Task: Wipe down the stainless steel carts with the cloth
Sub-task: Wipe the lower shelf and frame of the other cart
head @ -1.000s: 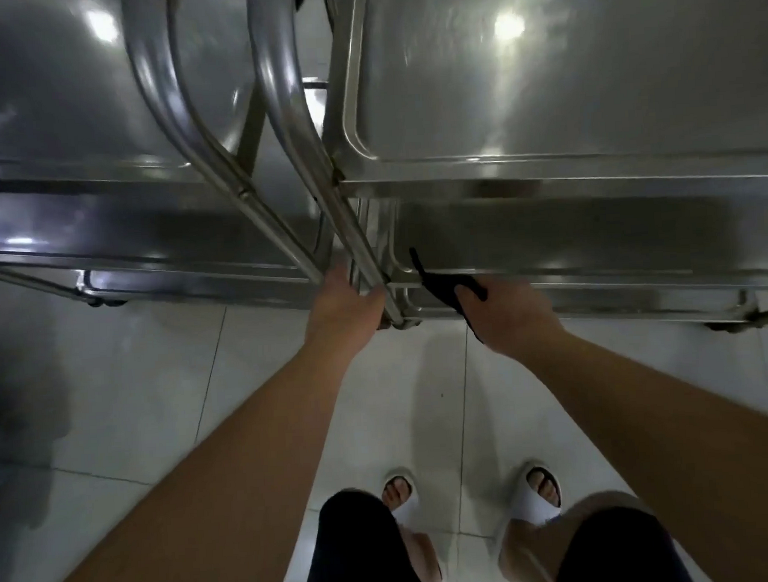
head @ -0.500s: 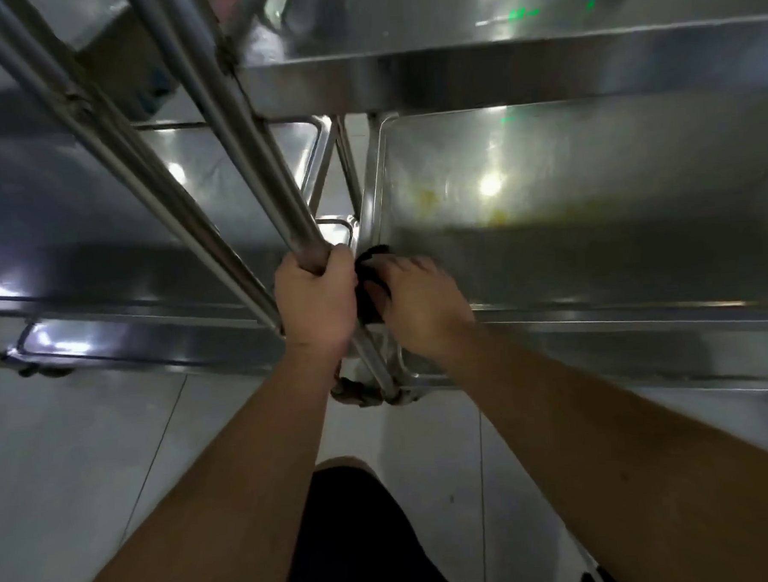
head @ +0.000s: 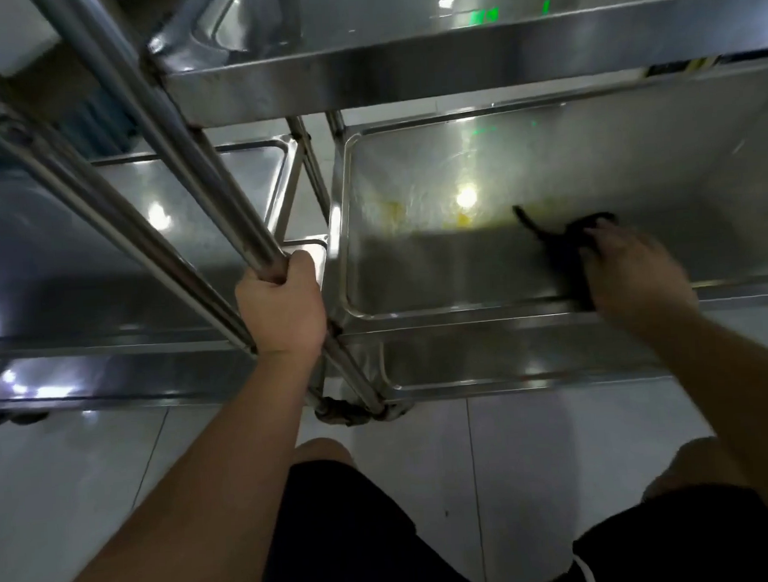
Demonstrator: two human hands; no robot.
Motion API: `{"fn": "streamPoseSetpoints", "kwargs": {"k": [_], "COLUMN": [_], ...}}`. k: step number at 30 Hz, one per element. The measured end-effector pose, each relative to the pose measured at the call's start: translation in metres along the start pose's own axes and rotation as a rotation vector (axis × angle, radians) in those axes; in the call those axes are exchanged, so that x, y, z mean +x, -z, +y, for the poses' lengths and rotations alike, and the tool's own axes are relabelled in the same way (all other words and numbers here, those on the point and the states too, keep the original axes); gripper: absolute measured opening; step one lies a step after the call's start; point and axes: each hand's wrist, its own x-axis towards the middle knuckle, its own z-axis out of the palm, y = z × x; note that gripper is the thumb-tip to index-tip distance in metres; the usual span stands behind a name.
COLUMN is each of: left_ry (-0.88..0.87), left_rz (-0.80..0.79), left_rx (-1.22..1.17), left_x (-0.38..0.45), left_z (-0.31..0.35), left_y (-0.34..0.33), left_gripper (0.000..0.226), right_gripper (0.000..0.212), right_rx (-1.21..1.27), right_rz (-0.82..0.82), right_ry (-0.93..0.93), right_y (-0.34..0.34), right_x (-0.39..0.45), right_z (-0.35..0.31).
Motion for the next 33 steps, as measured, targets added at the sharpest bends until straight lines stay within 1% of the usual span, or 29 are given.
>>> {"fn": "streamPoseSetpoints", "kwargs": {"k": [2,3,5,6,8,9,11,12,14,15,16,17,19,20,21,24,26,27,28,29,31,33], "left_ry": [-0.012,-0.023,-0.039,-0.043,-0.039,-0.037,-0.034,-0.028,-0.024,-0.023,-0.020,-0.013,-0.018,-0.030,-0.044,-0.052,-0.031,-0.026,-0.031,-0.040,-0.050,-0.053], "left_rz": [0.018,0.035,0.057,0.058,0.057,0.058,0.049,0.044,0.047,0.055,0.057,0.050,0.026,0.017,0.009,0.017,0.039,0.049,0.055,0.060,0.066,0.060], "left_rx": [-0.016,-0.022,-0.030,-0.039,-0.057,-0.065,-0.088,-0.091,-0.082,-0.076,-0.070,-0.065,-0.071,-0.076,-0.079,-0.065,-0.072,-0.083,-0.092,-0.099,-0.111,-0.123], "left_x": [0.000,0.001,0.001,0.001,0.001,0.001,0.000,0.000,0.000,0.000,0.000,0.000,-0.001,0.000,0.000,0.000,0.000,-0.001,-0.001,-0.001,-0.001,-0.001], "left_z": [-0.004,-0.006,-0.007,-0.007,-0.006,-0.004,-0.003,-0.003,-0.001,-0.001,0.000,0.000,-0.001,-0.002,-0.002,-0.003,-0.004,-0.005,-0.005,-0.006,-0.006,-0.007], "left_y": [-0.002,-0.003,-0.005,-0.006,-0.007,-0.006,-0.006,-0.006,-0.005,-0.005,-0.005,-0.005,-0.004,-0.003,-0.003,-0.002,-0.004,-0.004,-0.005,-0.005,-0.005,-0.005], "left_gripper": [0.041,0.050,0.058,0.055,0.046,0.045,0.052,0.051,0.038,0.030,0.027,0.028,0.046,0.053,0.055,0.044,0.027,0.021,0.020,0.022,0.024,0.024], "right_gripper": [0.054,0.058,0.059,0.057,0.052,0.051,0.052,0.053,0.051,0.050,0.050,0.051,0.052,0.051,0.049,0.035,0.038,0.043,0.050,0.057,0.067,0.060], "right_rx": [-0.018,-0.027,-0.030,-0.027,-0.024,-0.020,0.036,0.052,0.042,0.043,0.048,0.055,0.064,0.066,0.069,0.044,0.003,-0.010,-0.009,-0.013,-0.005,0.047], "right_rz": [-0.029,-0.038,-0.011,0.011,0.021,0.007,-0.047,-0.085,-0.163,-0.198,-0.236,-0.259,-0.259,-0.237,-0.196,-0.015,0.061,0.084,0.095,0.093,0.066,0.049], "right_ry": [-0.137,-0.192,-0.272,-0.273,-0.171,-0.100,-0.006,0.073,0.330,0.456,0.542,0.591,0.624,0.595,0.539,0.307,0.014,-0.148,-0.282,-0.368,-0.429,-0.385], "right_y": [0.012,0.013,0.006,-0.002,-0.022,-0.032,-0.047,-0.055,-0.070,-0.075,-0.076,-0.077,-0.072,-0.068,-0.062,-0.036,-0.019,-0.013,-0.008,-0.006,-0.008,-0.016], "right_x": [0.011,0.018,0.030,0.035,0.044,0.047,0.052,0.054,0.049,0.047,0.045,0.045,0.050,0.056,0.063,0.095,0.108,0.110,0.113,0.116,0.126,0.141], "right_z": [0.039,0.045,0.031,0.013,-0.042,-0.076,-0.146,-0.178,-0.235,-0.253,-0.263,-0.264,-0.247,-0.230,-0.209,-0.122,-0.058,-0.032,-0.015,-0.009,-0.022,-0.056]}}
